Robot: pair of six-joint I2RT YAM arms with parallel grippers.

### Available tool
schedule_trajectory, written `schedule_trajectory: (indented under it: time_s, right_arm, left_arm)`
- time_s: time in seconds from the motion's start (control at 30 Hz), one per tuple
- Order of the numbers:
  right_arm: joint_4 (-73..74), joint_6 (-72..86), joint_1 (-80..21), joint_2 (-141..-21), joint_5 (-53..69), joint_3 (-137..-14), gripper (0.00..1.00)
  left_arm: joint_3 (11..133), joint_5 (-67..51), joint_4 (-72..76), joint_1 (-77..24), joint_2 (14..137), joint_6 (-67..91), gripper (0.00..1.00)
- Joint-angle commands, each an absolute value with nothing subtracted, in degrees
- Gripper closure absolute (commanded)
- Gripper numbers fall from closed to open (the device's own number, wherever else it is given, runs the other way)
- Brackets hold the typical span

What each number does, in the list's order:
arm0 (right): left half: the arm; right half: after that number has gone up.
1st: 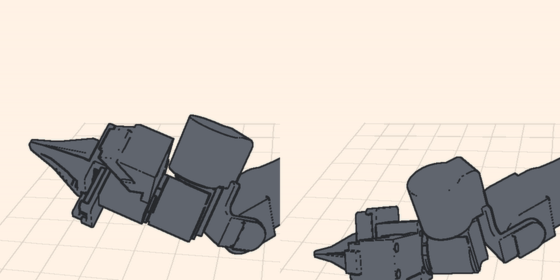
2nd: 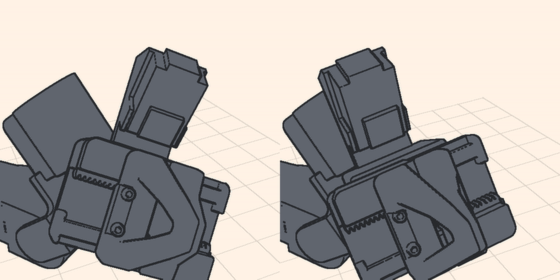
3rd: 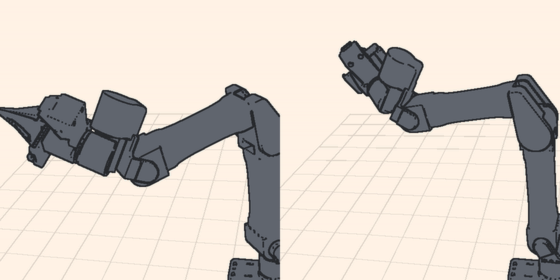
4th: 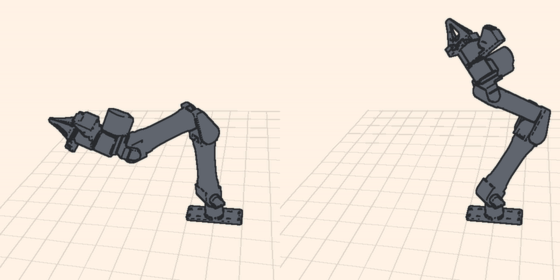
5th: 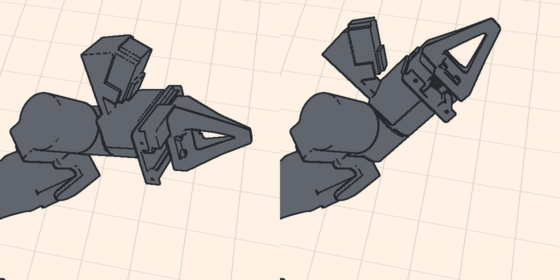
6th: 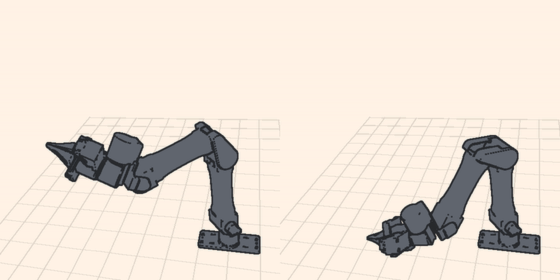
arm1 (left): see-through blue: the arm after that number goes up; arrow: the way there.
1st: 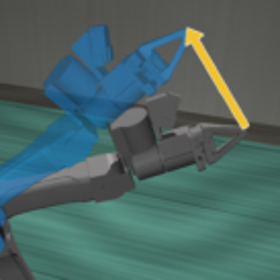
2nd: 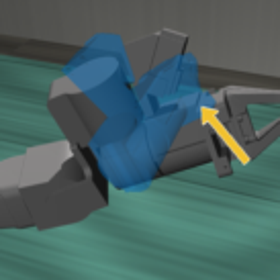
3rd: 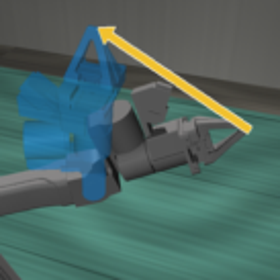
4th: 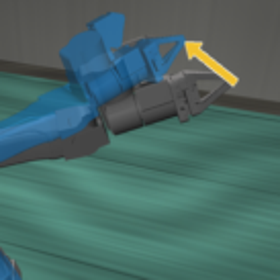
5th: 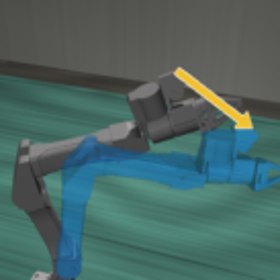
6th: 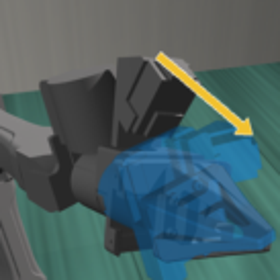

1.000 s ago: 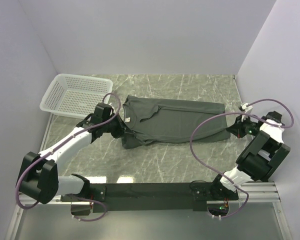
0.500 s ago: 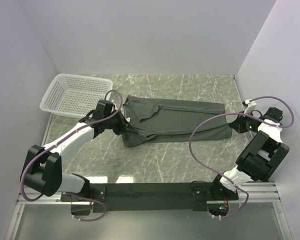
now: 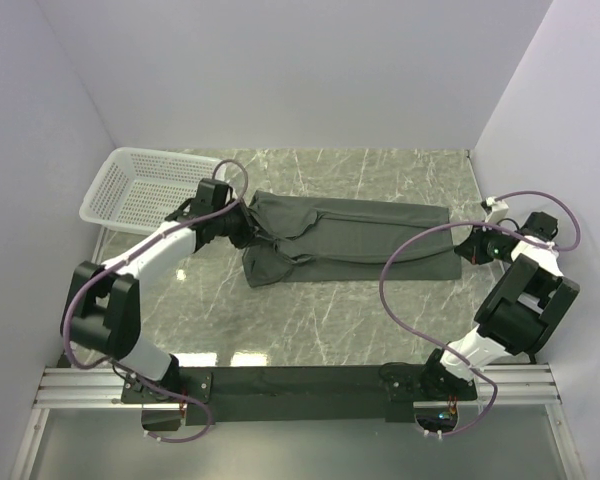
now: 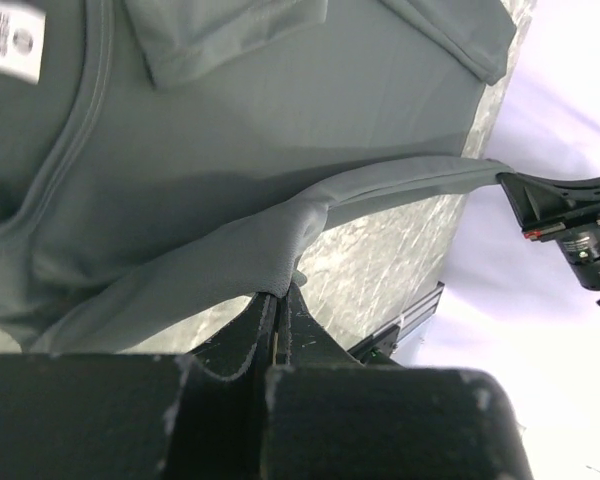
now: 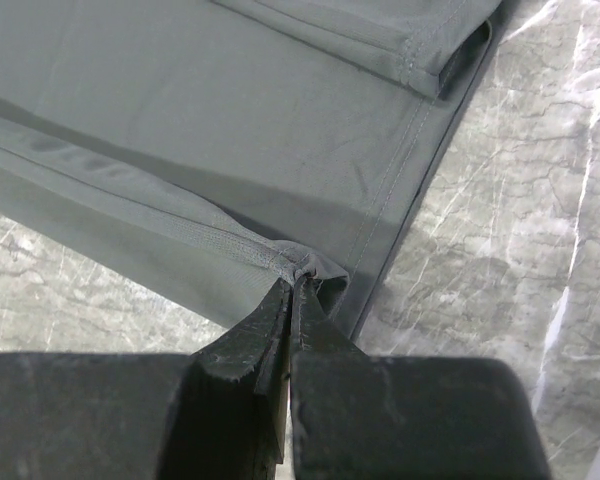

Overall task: Fold and stack the t-shirts
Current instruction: Fold the tshirt

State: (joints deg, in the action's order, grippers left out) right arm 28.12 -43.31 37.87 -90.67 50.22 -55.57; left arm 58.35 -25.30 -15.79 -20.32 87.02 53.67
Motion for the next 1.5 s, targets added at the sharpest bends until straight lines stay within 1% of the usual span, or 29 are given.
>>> schedule_trajectory:
  time_s: [0.0,0.17,0.3,0.57,0.77,0.97,1.47]
  right_arm:
    - [25.3,-41.7,37.3,-91.0,49.6,-56.7,1.0]
    - [23.8,-39.1,36.8,-91.6,48.3,-57.0,1.0]
    - [23.0,-37.4,35.8,-92.5,46.8,-57.0,1.0]
    - [20.4,-33.3,33.2,-95.2,42.3,-57.3,1.0]
    - [18.3,-30.0,30.3,-97.4,38.4,-58.3,1.0]
    - [16.3,-25.3,29.7,-98.8,35.1,-59.6,1.0]
    - [17.1,-24.1,29.5,-101.9,32.3,-61.9,1.0]
  left_arm:
    - [64.7,-26.6,-16.3,-20.0,90.2,50.0,0.99]
    - [71.2,-26.6,-20.3,-20.0,96.3,46.8,0.99]
    - [74.3,-25.1,-22.1,-20.0,98.9,44.4,0.99]
    - [79.0,-23.4,-23.6,-19.9,100.5,43.0,0.99]
    - [80.2,-23.9,-23.7,-19.9,101.3,42.5,0.99]
    - [80.7,-24.0,-23.4,-19.5,102.1,42.4,0.99]
    - [80.9,-24.2,-21.4,-19.0,102.8,42.7,0.99]
